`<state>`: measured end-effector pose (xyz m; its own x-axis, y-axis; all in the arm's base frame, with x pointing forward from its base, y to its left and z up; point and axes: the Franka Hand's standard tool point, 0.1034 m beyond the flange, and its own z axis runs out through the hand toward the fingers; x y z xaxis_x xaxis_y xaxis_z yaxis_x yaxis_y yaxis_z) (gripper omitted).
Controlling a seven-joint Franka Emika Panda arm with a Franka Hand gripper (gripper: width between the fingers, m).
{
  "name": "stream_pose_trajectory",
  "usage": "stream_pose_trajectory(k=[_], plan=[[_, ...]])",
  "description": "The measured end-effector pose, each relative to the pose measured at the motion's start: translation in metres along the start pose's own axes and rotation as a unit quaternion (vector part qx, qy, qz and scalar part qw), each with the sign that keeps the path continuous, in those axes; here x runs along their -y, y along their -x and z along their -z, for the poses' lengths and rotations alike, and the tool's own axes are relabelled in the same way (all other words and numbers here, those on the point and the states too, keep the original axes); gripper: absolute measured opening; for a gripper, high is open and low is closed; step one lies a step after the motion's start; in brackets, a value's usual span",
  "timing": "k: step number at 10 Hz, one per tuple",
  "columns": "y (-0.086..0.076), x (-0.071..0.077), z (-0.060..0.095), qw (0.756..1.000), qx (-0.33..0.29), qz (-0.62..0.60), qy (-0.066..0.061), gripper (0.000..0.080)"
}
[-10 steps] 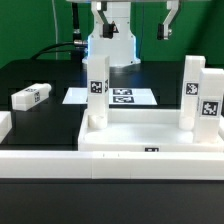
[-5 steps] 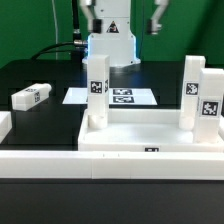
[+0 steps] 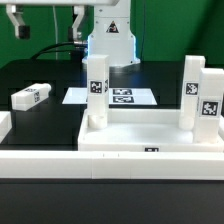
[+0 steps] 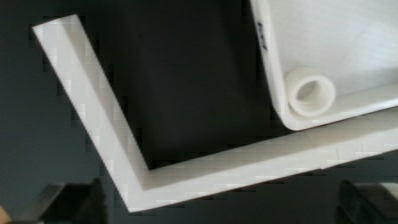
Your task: Assemble desk
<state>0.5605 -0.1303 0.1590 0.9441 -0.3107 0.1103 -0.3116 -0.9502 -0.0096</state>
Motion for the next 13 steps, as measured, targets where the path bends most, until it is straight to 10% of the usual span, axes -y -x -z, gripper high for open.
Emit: stream_pose_trajectory(k=[3, 7, 13], plan=[[0.006, -0.011, -0.008, 1.000, 0.002, -0.004, -0.002, 0.0648], [0.038, -0.075, -0.051, 0.999, 0.019, -0.014, 0.025, 0.0648], [0.052, -0.087, -0.055, 0.991, 0.128, -0.037, -0.003, 0.0648]])
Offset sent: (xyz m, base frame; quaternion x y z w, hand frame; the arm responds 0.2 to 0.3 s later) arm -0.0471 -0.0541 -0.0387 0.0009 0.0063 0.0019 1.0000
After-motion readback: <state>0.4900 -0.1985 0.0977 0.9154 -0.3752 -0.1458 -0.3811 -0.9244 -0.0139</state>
